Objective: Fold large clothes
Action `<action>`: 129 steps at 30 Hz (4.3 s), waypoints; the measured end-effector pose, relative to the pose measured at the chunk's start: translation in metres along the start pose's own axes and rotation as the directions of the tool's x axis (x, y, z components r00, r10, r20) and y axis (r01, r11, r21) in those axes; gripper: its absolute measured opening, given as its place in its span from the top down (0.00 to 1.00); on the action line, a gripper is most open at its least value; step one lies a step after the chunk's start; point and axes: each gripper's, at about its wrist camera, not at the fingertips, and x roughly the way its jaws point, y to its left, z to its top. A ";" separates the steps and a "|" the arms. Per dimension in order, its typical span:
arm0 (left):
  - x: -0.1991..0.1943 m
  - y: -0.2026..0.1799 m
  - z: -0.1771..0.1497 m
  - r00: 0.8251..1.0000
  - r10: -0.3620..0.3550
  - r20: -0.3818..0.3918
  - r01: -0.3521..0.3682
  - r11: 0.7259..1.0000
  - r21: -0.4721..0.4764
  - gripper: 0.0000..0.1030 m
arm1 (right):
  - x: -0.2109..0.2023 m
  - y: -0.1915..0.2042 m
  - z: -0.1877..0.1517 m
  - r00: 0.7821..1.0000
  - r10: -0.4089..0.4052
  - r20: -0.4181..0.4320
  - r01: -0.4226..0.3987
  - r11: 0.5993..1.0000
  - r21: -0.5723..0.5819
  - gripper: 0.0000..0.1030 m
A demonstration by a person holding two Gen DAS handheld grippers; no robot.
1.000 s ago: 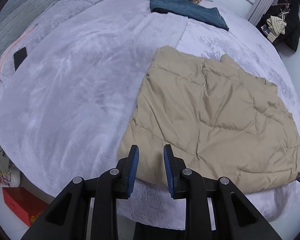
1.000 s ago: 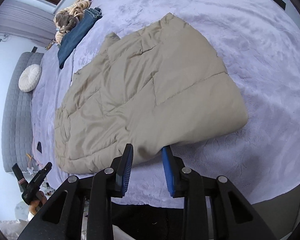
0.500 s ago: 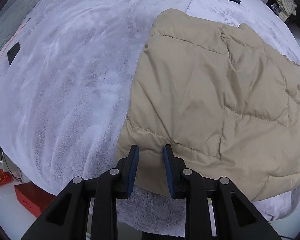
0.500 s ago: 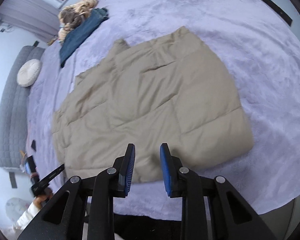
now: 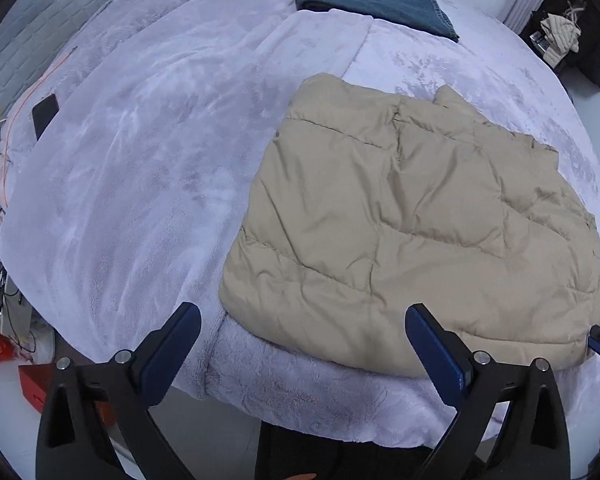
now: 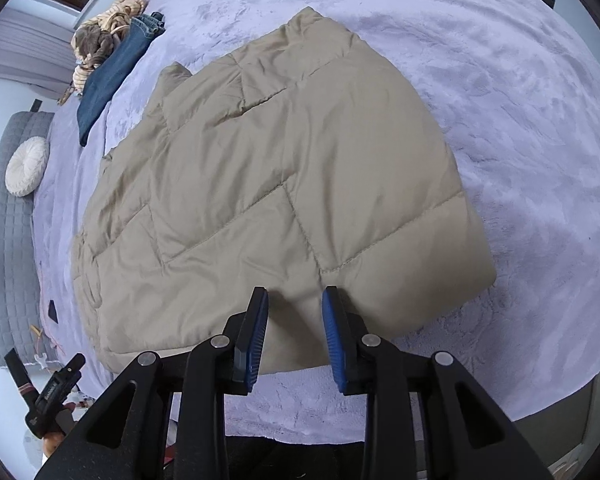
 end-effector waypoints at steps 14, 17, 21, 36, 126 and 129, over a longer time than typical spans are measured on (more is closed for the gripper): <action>0.019 0.019 0.050 0.996 -0.077 -0.052 0.082 0.989 0.121 0.01 | 0.027 0.081 -0.017 1.000 0.014 0.015 -0.014 1.000 0.002 0.31; 0.029 0.024 0.058 0.994 -0.085 -0.072 0.095 0.984 0.149 0.01 | 0.037 0.103 -0.020 0.999 0.032 0.012 -0.032 0.999 0.006 0.21; 0.045 0.033 0.067 0.988 -0.113 -0.104 0.129 0.978 0.164 0.01 | 0.053 0.134 -0.025 0.999 0.036 -0.018 -0.036 0.999 -0.024 0.20; 0.093 0.072 0.095 0.921 -0.346 -0.181 0.365 0.927 0.083 0.01 | 0.108 0.197 -0.014 0.996 -0.029 -0.087 0.018 0.992 -0.124 0.10; -0.036 -0.223 0.138 0.801 -0.471 -0.370 0.566 0.798 0.209 0.64 | 0.128 0.116 0.086 0.959 0.268 -0.095 -0.277 0.956 -0.096 0.99; -0.036 -0.250 0.136 0.791 -0.470 -0.392 0.577 0.786 0.222 0.50 | 0.096 0.085 0.083 0.951 0.303 -0.066 -0.308 0.948 -0.076 0.99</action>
